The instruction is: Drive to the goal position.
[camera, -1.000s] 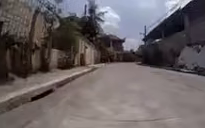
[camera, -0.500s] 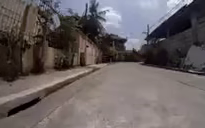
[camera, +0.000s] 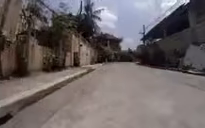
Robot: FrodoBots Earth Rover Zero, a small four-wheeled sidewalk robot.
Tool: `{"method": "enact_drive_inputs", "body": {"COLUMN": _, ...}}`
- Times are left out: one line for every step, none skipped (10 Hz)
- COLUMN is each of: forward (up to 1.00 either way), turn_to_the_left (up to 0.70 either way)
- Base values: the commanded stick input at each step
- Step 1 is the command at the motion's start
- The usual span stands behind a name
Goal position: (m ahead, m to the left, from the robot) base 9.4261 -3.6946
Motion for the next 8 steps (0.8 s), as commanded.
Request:
{"method": "enact_drive_inputs", "body": {"forward": 1.00, "turn_to_the_left": 0.00}}
{"method": "enact_drive_inputs", "body": {"forward": 1.00, "turn_to_the_left": 0.00}}
{"method": "enact_drive_inputs", "body": {"forward": 1.00, "turn_to_the_left": 0.00}}
{"method": "enact_drive_inputs", "body": {"forward": 1.00, "turn_to_the_left": 0.00}}
{"method": "enact_drive_inputs", "body": {"forward": 1.00, "turn_to_the_left": 0.00}}
{"method": "enact_drive_inputs", "body": {"forward": 1.00, "turn_to_the_left": 0.00}}
{"method": "enact_drive_inputs", "body": {"forward": 1.00, "turn_to_the_left": 0.00}}
{"method": "enact_drive_inputs", "body": {"forward": 1.00, "turn_to_the_left": 0.00}}
